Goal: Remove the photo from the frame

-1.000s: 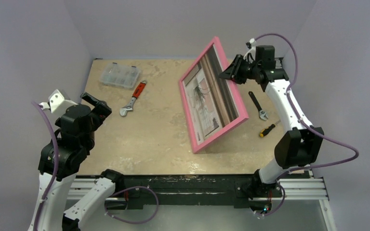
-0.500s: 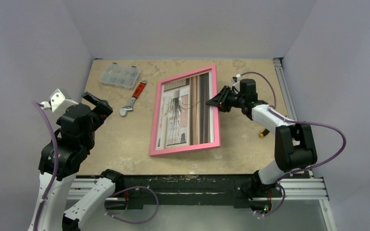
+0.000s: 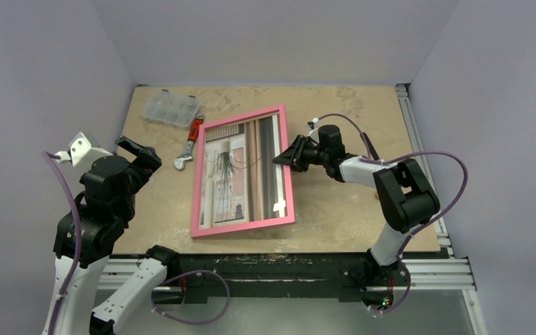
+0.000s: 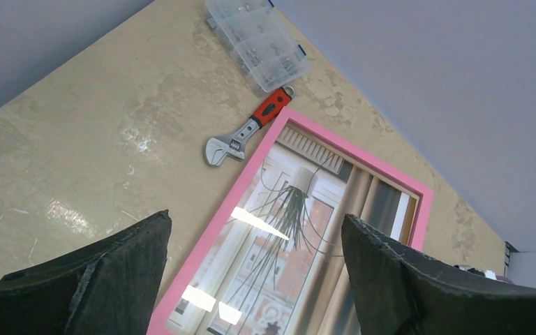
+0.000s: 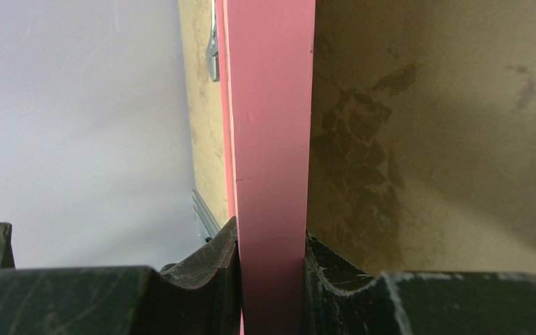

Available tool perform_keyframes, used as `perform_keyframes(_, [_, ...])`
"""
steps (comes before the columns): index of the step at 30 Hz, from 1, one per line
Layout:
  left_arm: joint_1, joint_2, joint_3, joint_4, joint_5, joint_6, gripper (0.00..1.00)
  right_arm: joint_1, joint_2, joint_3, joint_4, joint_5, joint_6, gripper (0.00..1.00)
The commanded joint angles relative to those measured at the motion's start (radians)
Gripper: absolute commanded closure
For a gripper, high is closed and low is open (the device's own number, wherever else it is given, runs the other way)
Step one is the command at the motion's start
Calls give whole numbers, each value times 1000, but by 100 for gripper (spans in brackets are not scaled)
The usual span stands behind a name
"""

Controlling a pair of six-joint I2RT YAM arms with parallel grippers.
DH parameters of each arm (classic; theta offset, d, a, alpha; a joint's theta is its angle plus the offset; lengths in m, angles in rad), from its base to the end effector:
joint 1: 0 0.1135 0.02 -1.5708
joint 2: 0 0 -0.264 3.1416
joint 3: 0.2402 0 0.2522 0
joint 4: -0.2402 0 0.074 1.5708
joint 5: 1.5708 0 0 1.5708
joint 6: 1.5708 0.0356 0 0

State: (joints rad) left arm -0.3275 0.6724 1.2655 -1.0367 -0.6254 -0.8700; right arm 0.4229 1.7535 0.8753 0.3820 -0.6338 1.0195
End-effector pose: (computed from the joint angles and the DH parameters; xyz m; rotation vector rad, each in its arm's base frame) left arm 0.0786 -0.0047 0.4205 -0.8788 1.7181 -0.1685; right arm 0.3204 0.1673 0.1740 0.2460 2.3266 1.4688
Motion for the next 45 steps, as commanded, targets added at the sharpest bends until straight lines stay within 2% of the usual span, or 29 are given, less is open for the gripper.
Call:
perform_keyframes(1, [5,-2,-8,9,1,24,11,87,49,-2,181,35,23,100])
perform_keyframes(10, [5,-10,-17,3,-4,30,11,170,210,36,372,89,113,100])
perform_keyframes(15, [6,-13,-17,1,-2,46,11,183,228,19,411,117,121,100])
perform_keyframes(19, [6,-13,-29,11,-5,63,11,181,192,5,281,155,22,100])
perform_keyframes(22, [6,-9,-41,18,7,62,11,183,161,40,70,214,-104,100])
perform_keyframes(25, [5,-5,-47,27,26,61,11,182,130,25,-6,248,-153,100])
perform_keyframes(26, [5,-3,-48,28,29,61,11,184,122,26,-36,267,-166,98])
perform_keyframes(28, [6,-1,-49,30,33,61,11,185,113,30,-69,274,-180,87])
perform_keyframes(31, [5,1,-49,33,37,61,11,187,105,45,-128,298,-205,59])
perform_keyframes(35, [5,1,-51,31,39,62,12,197,81,94,-290,401,-266,37])
perform_keyframes(40, [5,9,-58,36,47,62,12,247,66,188,-542,605,-316,27])
perform_keyframes(45, [6,24,-61,43,66,59,12,333,53,252,-716,861,-295,25])
